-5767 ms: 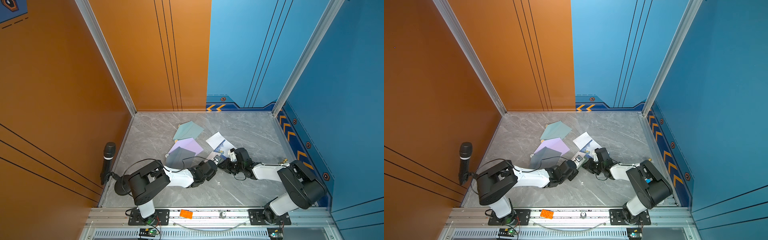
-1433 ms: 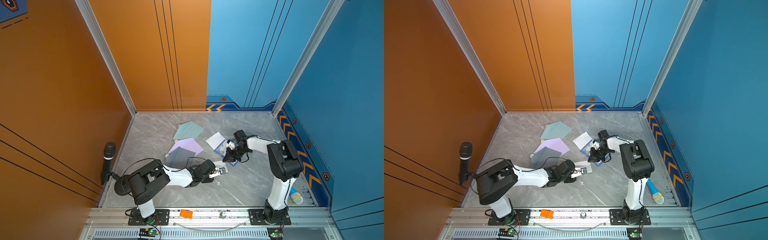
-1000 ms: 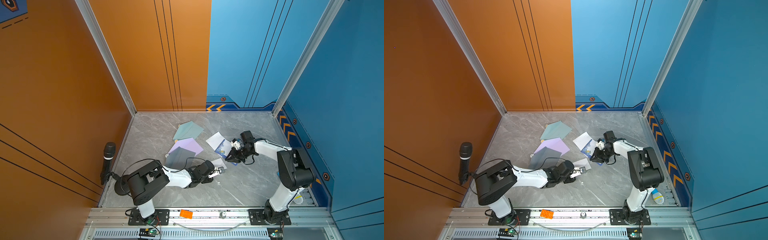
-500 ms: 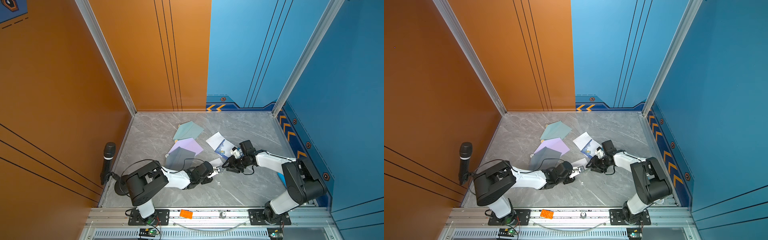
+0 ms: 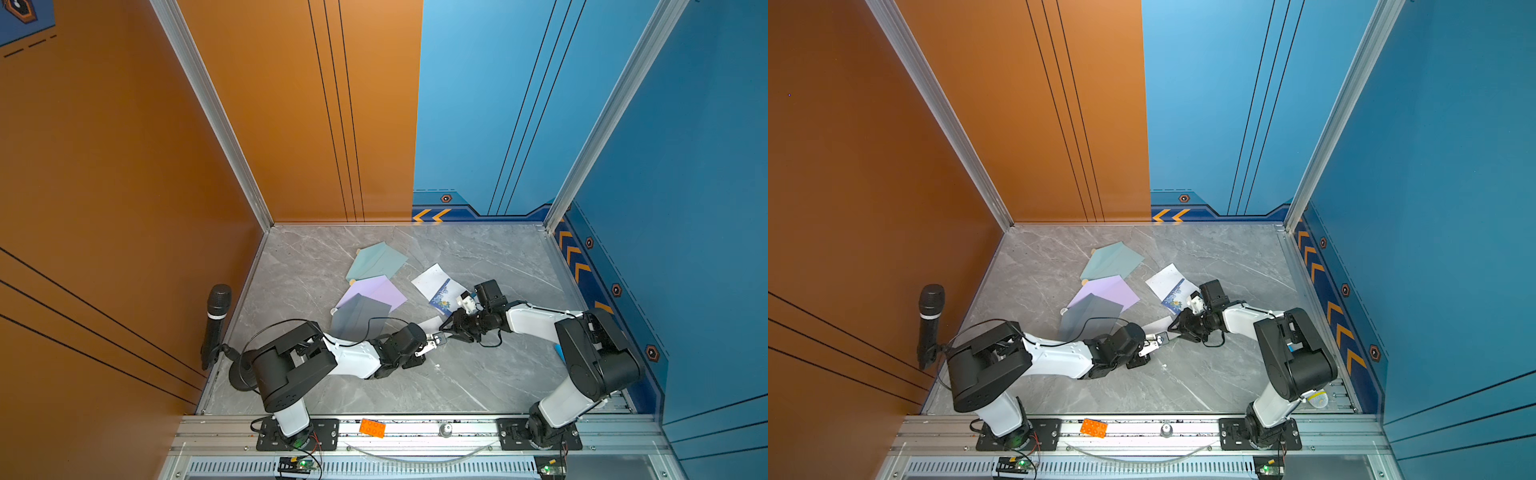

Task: Fold the letter paper in half and place it into the envelope
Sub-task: Pick up the letter paper from the center of the board.

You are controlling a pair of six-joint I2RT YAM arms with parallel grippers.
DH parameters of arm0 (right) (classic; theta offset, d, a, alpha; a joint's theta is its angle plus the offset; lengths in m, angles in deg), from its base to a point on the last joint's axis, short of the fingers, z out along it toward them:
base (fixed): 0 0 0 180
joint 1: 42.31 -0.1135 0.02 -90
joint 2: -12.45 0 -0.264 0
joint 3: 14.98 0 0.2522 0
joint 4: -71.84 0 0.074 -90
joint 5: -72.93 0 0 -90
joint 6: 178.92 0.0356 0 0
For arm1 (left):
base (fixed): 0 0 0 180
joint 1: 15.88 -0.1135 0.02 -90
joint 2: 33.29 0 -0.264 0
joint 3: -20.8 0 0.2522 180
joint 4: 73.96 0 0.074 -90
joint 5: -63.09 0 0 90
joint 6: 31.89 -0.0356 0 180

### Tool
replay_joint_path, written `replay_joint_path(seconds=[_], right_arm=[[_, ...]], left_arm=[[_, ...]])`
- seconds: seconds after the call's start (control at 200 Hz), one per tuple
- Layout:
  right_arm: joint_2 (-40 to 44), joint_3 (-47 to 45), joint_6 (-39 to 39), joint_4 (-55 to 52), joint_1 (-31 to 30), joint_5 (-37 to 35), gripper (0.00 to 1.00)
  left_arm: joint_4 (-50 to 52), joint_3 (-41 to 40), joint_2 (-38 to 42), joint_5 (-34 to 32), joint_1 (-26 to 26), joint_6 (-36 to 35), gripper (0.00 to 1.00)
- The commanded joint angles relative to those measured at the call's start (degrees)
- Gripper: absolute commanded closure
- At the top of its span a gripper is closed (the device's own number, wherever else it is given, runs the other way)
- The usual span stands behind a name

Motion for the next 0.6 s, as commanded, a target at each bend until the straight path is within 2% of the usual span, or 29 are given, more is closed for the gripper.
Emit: replay_joint_path(seconds=[0.0,0.085,0.185,0.29,0.355,0.521,0.596], right_arm=[[-0.8,0.3,0.1,1.6,-0.2,0.8,0.68],[-1.0,0.3,0.2,2.2,-0.2,1.2,0.76],[-0.8,-0.1,0.2,3.2,-0.2,1.0,0.84],[-0.9,-0.1,0.0,3.7,-0.2,0.9,0.91],[-0.8,-0.2,-0.8,3.9,-0.2,0.7,0.95],[0.2,-0.4,-4.9,3.9,-0.4,-0.9,0.96],[0.7,-0.7,-7.3,3.9,-0.5,-1.3,0.96]], left_arm=[[3.0,-1.3,-0.5,-0.3,0.7,0.5,0.96],[2.7,-1.4,-0.6,-1.2,0.8,0.8,0.86],[2.7,-1.4,-0.5,-1.3,0.9,1.1,0.83],[2.7,-1.7,0.0,-1.4,1.1,1.4,0.77],[2.8,-2.0,0.8,-1.4,1.1,1.6,0.66],[2.8,-3.8,5.4,-0.5,1.2,3.0,0.61],[4.3,-4.6,8.5,1.5,0.6,3.9,0.55]])
